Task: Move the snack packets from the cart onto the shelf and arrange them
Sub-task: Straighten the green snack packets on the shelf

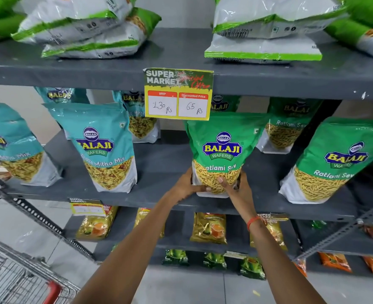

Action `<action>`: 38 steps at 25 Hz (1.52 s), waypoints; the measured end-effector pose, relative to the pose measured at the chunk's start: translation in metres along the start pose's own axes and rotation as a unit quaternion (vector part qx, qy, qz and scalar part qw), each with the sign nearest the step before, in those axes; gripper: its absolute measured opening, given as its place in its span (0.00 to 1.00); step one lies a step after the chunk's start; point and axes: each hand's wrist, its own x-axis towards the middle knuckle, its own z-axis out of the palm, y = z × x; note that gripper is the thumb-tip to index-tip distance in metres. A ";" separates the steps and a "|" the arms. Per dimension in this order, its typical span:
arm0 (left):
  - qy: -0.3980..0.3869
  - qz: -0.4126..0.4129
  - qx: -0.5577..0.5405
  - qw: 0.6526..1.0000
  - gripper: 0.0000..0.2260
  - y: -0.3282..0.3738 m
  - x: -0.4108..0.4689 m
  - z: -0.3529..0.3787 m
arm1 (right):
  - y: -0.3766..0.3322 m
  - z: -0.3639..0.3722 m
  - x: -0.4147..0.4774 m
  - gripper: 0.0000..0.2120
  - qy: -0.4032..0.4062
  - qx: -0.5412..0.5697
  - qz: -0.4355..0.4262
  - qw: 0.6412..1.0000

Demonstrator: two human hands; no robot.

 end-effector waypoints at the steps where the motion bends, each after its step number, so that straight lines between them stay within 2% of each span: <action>1: -0.004 0.002 0.000 1.000 0.39 0.001 -0.001 0.000 | -0.001 0.000 0.000 0.38 -0.002 -0.003 0.000 1.000; 4: -0.011 0.007 0.007 1.000 0.46 0.004 -0.003 -0.001 | -0.001 -0.002 0.000 0.33 -0.013 -0.011 0.011 1.000; 6: -0.015 0.003 0.012 1.000 0.47 0.006 -0.004 -0.002 | -0.002 -0.002 -0.001 0.30 -0.017 -0.008 0.021 1.000; 9: -0.023 0.003 0.013 1.000 0.46 0.009 -0.005 -0.002 | -0.004 -0.003 -0.003 0.34 -0.021 -0.009 0.026 0.999; 18: -0.028 -0.014 0.031 0.999 0.40 0.013 -0.007 -0.005 | -0.007 -0.002 -0.004 0.29 -0.010 -0.007 0.033 0.999; 22: -0.036 -0.006 0.029 0.999 0.44 0.011 -0.008 -0.004 | -0.008 -0.002 -0.006 0.29 -0.011 0.001 0.038 0.999; 27: -0.034 0.002 0.023 0.999 0.39 0.015 -0.013 0.000 | -0.008 -0.005 -0.006 0.28 -0.012 -0.001 0.033 0.999; 30: -0.034 0.013 0.016 0.999 0.42 0.017 -0.015 0.002 | -0.008 -0.004 -0.009 0.33 -0.014 0.014 0.019 1.000; 32: -0.005 0.024 0.013 1.000 0.51 0.015 -0.015 0.002 | -0.012 0.003 -0.016 0.42 0.063 0.035 -0.015 0.997; 34: 0.062 0.041 0.037 0.997 0.55 0.022 -0.024 0.001 | -0.030 0.017 -0.023 0.42 0.179 0.009 -0.091 0.980; 36: 0.152 0.119 0.074 0.979 0.46 0.043 -0.047 0.001 | -0.056 0.035 -0.027 0.32 0.248 -0.028 -0.202 0.947; 38: 0.245 0.217 0.105 0.939 0.35 0.059 -0.071 -0.006 | -0.080 0.064 -0.031 0.24 0.255 -0.044 -0.280 0.925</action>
